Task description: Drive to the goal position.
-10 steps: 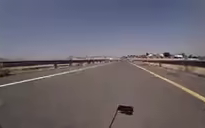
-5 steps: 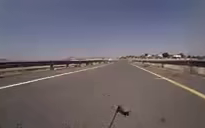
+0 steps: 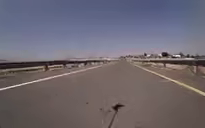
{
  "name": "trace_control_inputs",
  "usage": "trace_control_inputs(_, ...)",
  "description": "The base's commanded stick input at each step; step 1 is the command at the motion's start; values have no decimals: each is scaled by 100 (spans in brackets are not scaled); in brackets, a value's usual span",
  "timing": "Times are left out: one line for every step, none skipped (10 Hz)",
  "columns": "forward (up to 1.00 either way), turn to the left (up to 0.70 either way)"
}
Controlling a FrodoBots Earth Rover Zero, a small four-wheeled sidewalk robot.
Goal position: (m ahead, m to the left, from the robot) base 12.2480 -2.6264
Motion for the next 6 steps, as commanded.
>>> trace_control_inputs(100, -1)
trace_control_inputs(100, -1)
trace_control_inputs(100, -1)
trace_control_inputs(100, -1)
trace_control_inputs(100, -1)
trace_control_inputs(100, -4)
